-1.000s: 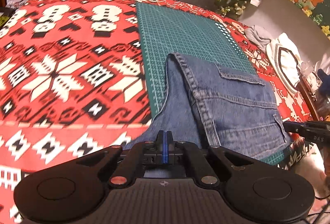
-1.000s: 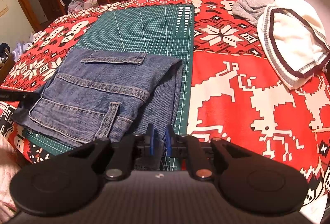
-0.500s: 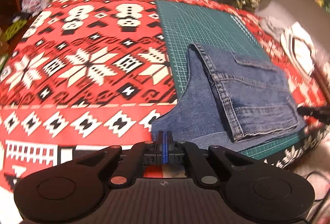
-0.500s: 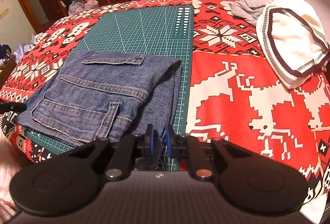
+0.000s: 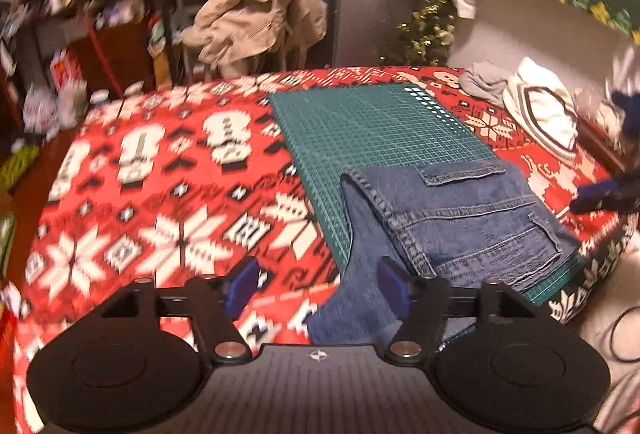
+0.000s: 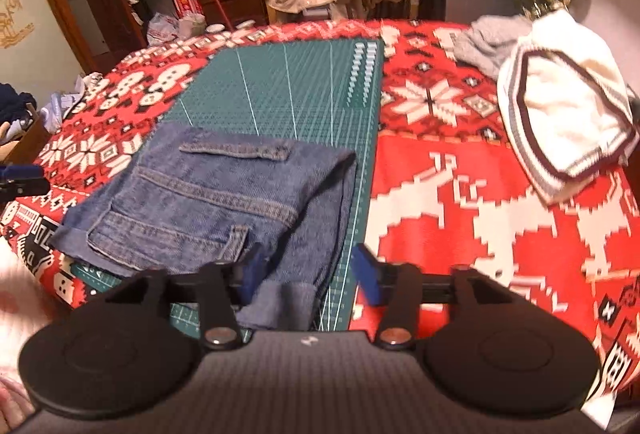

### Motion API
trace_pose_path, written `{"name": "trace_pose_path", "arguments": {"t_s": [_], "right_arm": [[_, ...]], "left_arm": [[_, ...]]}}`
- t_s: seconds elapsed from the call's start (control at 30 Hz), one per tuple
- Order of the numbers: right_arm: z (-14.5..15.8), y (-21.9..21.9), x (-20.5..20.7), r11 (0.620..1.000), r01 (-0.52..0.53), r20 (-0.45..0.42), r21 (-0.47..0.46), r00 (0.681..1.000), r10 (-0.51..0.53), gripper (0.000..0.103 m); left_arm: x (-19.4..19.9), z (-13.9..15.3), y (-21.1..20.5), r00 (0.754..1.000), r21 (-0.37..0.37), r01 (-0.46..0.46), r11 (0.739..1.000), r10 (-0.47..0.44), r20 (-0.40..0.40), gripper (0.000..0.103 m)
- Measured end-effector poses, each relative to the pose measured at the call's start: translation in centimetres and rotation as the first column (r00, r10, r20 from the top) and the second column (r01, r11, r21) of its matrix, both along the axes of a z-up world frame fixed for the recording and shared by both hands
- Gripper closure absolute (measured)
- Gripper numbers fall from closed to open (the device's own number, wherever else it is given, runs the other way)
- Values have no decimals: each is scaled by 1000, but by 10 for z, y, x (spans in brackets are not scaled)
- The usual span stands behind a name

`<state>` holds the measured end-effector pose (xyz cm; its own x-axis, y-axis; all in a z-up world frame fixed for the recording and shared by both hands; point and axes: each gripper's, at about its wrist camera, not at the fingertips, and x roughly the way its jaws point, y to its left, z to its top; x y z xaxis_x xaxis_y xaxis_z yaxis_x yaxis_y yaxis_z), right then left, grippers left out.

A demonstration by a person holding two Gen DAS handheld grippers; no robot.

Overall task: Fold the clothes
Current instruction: 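Open both grippers and grasp the folded edge of the shorts again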

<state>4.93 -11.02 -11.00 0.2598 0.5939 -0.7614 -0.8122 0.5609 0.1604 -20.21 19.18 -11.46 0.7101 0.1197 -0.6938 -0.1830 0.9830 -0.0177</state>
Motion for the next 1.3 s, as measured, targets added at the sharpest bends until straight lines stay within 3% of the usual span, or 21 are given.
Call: {"name": "trace_pose_path", "arguments": {"t_s": [0.03,0.13,0.17,0.2,0.27,0.4,0.53,0.63,0.73,0.83,0.9,1.0,1.03,1.1,1.3], "right_arm": [[3,0,1,1000,-1,15,6,1000,0,20],[13,4,2,1000,-17,63,18,998,16,8],[15,5,3,1000,-24,73,19,997,22,6],[17,6,5,999,-26,76,22,997,24,1],[21,9,7,999,-27,76,32,997,25,1],[17,11,16,999,10,37,33,999,-11,1],[8,9,20,999,-9,14,41,1000,9,1],[7,5,21,998,-19,-35,62,999,21,1],[9,7,20,999,-14,9,30,1000,13,1],[5,10,21,1000,-7,-18,26,1000,7,1],[-2,13,22,1000,8,-37,2,999,-7,8],[-14,17,26,999,38,-63,-37,997,-40,37],[-18,18,27,998,50,-75,-44,996,-53,51],[-26,20,29,996,71,-94,-57,993,-76,67],[-40,28,38,992,110,-117,-55,986,-116,70]], "left_arm": [[3,0,-2,1000,20,4,1000,-4,4,32],[10,1,-9,1000,106,-3,994,1,16,18],[11,0,-13,1000,148,-10,989,6,29,10],[11,-1,-16,999,182,-12,983,3,50,8],[12,-4,-22,996,226,-4,974,-17,90,8],[19,-12,-20,993,127,61,990,-73,92,9],[20,-20,-15,990,70,23,997,-32,134,9],[25,-23,-8,993,23,-8,1000,5,117,9],[32,-29,0,996,-23,-55,998,57,71,9],[33,-34,3,996,-79,-51,996,56,64,18],[35,-36,4,998,-114,-29,993,36,53,34],[37,-38,1,1000,-135,8,991,-5,26,52],[38,-38,0,1000,-140,18,990,-16,18,54],[39,-38,0,1000,-146,28,989,-27,6,55],[42,-40,7,999,-184,25,983,-30,-27,55]]}}
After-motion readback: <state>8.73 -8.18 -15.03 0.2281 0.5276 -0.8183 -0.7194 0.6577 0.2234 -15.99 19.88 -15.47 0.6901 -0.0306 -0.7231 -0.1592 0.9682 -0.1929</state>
